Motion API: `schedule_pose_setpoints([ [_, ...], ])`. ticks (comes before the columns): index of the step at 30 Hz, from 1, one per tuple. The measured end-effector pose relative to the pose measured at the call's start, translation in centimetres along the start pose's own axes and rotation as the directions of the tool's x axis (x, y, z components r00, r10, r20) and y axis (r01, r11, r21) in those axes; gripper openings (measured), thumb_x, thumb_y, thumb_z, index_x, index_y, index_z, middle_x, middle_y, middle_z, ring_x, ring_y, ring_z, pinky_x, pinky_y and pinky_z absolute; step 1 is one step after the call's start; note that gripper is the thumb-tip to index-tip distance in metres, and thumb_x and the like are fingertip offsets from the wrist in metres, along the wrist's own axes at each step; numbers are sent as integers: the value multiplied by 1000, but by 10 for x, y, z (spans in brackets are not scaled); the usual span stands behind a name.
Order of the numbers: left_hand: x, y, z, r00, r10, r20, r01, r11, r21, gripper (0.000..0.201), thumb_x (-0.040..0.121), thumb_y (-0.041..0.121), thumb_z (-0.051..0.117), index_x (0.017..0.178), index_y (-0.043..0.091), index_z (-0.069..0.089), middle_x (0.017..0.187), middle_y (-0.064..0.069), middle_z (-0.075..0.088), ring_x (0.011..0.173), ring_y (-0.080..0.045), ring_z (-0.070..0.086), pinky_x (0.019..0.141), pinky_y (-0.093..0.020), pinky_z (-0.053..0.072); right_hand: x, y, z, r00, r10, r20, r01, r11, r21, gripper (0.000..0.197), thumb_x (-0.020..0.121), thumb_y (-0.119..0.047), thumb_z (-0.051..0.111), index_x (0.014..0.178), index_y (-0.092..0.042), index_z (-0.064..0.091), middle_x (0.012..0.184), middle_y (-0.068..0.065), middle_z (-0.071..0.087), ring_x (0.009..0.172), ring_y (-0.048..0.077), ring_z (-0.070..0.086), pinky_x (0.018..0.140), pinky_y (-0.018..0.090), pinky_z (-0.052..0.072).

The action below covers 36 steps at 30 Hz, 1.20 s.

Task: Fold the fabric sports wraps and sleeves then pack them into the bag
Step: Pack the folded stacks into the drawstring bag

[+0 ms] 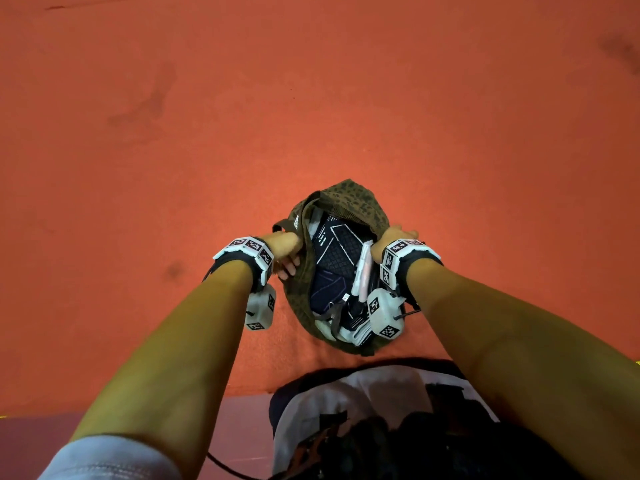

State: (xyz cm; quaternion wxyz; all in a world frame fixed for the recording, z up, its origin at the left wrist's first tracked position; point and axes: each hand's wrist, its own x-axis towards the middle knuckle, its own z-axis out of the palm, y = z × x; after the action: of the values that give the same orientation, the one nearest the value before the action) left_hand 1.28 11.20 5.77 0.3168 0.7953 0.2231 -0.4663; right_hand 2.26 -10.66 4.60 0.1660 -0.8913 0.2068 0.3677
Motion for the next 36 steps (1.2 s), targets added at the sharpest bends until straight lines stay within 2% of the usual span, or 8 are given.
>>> schedule_pose_setpoints([
  [3,-4,6,8,997,-19,73,10,994,113,26,93,35,59,108,14,60,99,-10,68,70,-23,64,48,-22,46,4,10,9,981,-132,140,153,976,-155,34,97,-21,59,125,-2,60,131,21,58,96,27,47,83,32,38],
  [8,3,4,18,994,24,109,-51,967,249,31,94,24,64,120,10,57,101,-8,68,72,-26,70,51,-28,54,-14,3,1,957,-152,245,232,911,-340,42,79,-18,80,119,-13,66,110,11,65,89,27,54,91,48,55],
  [12,13,5,12,997,73,16,-74,980,185,26,93,6,47,116,0,59,91,-22,72,72,-31,75,67,-47,63,-13,-6,-2,942,-184,281,294,854,-429,55,77,-24,85,125,-11,63,125,9,65,97,27,62,93,50,56],
  [19,7,31,-11,976,194,-98,-192,981,29,17,93,-2,47,102,10,55,80,-12,67,58,-29,68,65,-46,61,-16,-15,-20,966,-202,161,222,968,-115,18,96,-20,57,108,-6,59,104,10,62,86,29,57,73,32,47],
  [22,8,42,-33,946,270,-180,-271,962,22,15,91,-2,47,95,8,58,71,-12,66,49,-20,64,59,-41,59,6,-38,-24,966,-259,20,251,950,185,45,80,-38,57,116,-11,59,105,15,70,88,36,68,80,43,58],
  [28,15,58,-63,868,243,-432,-324,938,-123,20,91,5,48,75,16,50,63,-7,58,53,-22,54,50,-26,45,4,-57,-64,943,-222,-250,315,838,446,27,85,-4,55,111,-13,59,108,11,62,94,30,58,79,32,49],
  [33,30,53,-42,922,217,-320,-230,973,-1,11,90,15,61,80,16,56,77,-9,63,68,-24,57,60,-28,48,11,-29,-49,999,38,-34,-26,954,299,80,89,-26,70,151,-9,23,151,22,28,133,45,40,106,47,41],
  [36,41,41,-27,943,218,-251,-156,957,244,12,86,19,67,95,11,67,95,-8,69,91,-27,63,82,-33,51,14,-13,-41,988,-59,145,25,975,221,79,85,-40,72,148,-7,38,141,17,51,119,36,57,101,40,49],
])
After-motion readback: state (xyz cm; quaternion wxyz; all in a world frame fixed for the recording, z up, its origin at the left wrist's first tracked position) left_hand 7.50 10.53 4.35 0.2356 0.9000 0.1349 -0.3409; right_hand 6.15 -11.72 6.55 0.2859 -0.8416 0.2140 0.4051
